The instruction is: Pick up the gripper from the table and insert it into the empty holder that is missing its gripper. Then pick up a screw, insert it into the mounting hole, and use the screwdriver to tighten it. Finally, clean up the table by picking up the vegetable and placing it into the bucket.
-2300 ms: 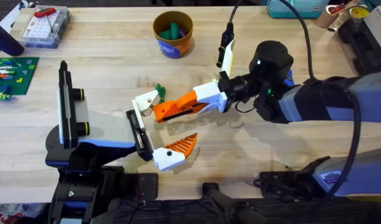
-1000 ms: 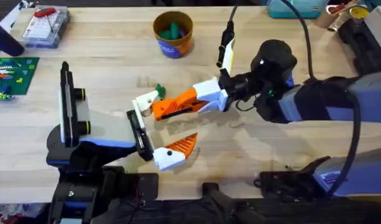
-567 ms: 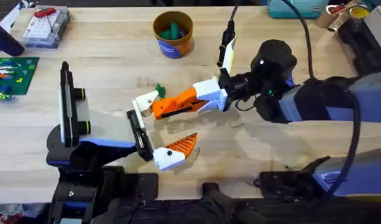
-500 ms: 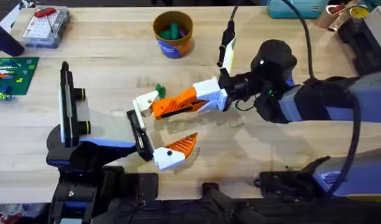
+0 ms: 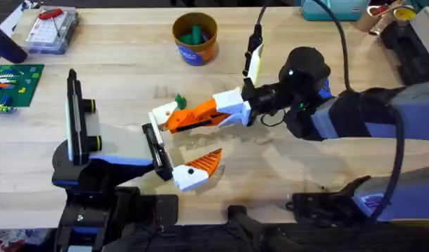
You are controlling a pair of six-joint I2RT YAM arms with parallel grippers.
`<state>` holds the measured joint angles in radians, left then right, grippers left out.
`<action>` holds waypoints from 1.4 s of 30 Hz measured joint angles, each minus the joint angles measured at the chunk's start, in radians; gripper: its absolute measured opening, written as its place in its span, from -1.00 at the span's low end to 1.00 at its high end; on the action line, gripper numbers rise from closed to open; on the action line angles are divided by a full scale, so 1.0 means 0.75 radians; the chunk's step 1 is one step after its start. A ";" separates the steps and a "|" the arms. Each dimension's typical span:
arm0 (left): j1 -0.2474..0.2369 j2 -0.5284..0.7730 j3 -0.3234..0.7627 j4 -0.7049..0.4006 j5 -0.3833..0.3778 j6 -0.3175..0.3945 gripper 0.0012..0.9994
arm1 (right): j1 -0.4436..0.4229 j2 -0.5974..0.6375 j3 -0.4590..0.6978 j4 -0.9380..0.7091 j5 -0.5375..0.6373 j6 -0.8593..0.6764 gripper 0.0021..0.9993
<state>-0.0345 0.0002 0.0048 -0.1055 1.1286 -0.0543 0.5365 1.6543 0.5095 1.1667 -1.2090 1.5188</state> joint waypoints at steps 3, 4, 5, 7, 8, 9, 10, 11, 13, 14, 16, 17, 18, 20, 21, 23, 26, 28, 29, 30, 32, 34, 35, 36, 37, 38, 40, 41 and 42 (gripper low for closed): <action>0.000 0.000 0.000 0.000 0.000 0.000 0.97 | 0.000 0.000 0.000 0.000 0.002 -0.001 -0.98; 0.000 0.000 0.000 0.000 0.000 0.000 0.97 | 0.000 0.000 0.000 0.000 0.002 -0.001 -0.98; 0.000 0.000 0.000 0.000 0.000 0.000 0.97 | 0.000 0.000 0.000 0.000 0.004 -0.001 -0.98; 0.000 0.000 0.000 0.000 0.000 0.000 0.97 | 0.000 0.001 0.000 0.000 0.007 -0.004 -0.98; 0.000 0.000 0.000 0.000 0.000 0.000 0.97 | 0.000 0.000 0.000 0.000 0.009 -0.007 -0.98; 0.000 0.000 0.000 0.000 -0.001 0.000 0.97 | 0.000 0.000 0.000 0.000 0.011 -0.010 -0.98; 0.000 0.000 0.000 0.000 -0.001 0.000 0.97 | 0.000 0.001 0.000 0.000 0.012 -0.011 -0.98; 0.000 0.000 0.000 0.000 -0.001 0.000 0.97 | 0.000 0.001 0.000 0.000 0.012 -0.012 -0.98; 0.000 0.000 0.000 0.000 -0.001 0.000 0.97 | 0.000 0.001 0.000 -0.003 0.012 -0.022 -0.98; 0.000 0.000 0.000 0.000 0.000 0.000 0.97 | 0.001 0.000 0.000 -0.006 0.012 -0.025 -0.98; 0.000 0.000 0.000 -0.001 0.001 0.000 0.97 | 0.003 0.000 0.001 -0.010 0.016 -0.034 -0.98; 0.000 0.000 0.000 -0.001 0.000 0.000 0.97 | 0.004 0.000 0.006 -0.019 0.016 -0.038 -0.98; 0.000 0.000 0.000 0.000 -0.001 0.000 0.97 | 0.004 0.001 0.015 -0.035 0.016 -0.041 -0.98; 0.000 0.000 0.000 0.000 -0.005 0.000 0.97 | 0.006 0.000 0.035 -0.077 0.015 -0.051 -0.98; 0.000 0.000 0.000 0.000 -0.006 0.000 0.97 | 0.008 0.001 0.047 -0.100 0.014 -0.053 -0.98; 0.004 0.000 0.000 0.002 -0.016 0.000 0.97 | 0.014 0.010 0.070 -0.121 0.014 -0.059 -0.98; 0.010 0.000 0.000 0.005 -0.037 0.001 0.97 | 0.024 0.037 0.107 -0.130 0.014 -0.068 -0.98; 0.013 0.000 0.000 0.007 -0.050 0.001 0.97 | 0.029 0.058 0.133 -0.132 0.013 -0.071 -0.98; 0.014 0.000 0.000 0.007 -0.056 0.001 0.97 | 0.032 0.070 0.145 -0.134 0.014 -0.072 -0.98; 0.015 0.000 0.000 0.007 -0.057 0.001 0.97 | 0.035 0.080 0.155 -0.141 0.014 -0.072 -0.98; 0.015 0.000 0.000 0.008 -0.059 0.001 0.97 | 0.044 0.098 0.177 -0.147 0.016 -0.073 -0.98; 0.015 0.000 0.000 0.008 -0.060 0.001 0.97 | 0.050 0.117 0.198 -0.150 0.016 -0.076 -0.98; 0.015 0.000 0.000 0.007 -0.060 0.001 0.97 | 0.050 0.125 0.206 -0.150 0.015 -0.077 -0.98; 0.015 0.000 0.000 0.007 -0.060 0.001 0.97 | 0.050 0.132 0.214 -0.151 0.015 -0.079 -0.98; 0.015 0.000 0.000 0.007 -0.060 0.001 0.97 | 0.050 0.137 0.220 -0.151 0.014 -0.080 -0.98; 0.015 0.000 0.000 0.007 -0.061 0.001 0.97 | 0.050 0.144 0.227 -0.151 0.013 -0.081 -0.98; 0.015 0.000 0.000 0.007 -0.064 0.001 0.97 | 0.050 0.155 0.239 -0.151 0.006 -0.081 -0.98; 0.015 0.000 0.000 0.007 -0.064 0.001 0.97 | 0.050 0.159 0.243 -0.150 0.004 -0.081 -0.98; 0.015 0.000 0.000 0.007 -0.064 0.001 0.97 | 0.050 0.161 0.244 -0.151 0.002 -0.081 -0.98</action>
<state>-0.0231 0.0002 0.0048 -0.1001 1.0805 -0.0536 0.5739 1.7749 0.6927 1.0537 -1.2075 1.4578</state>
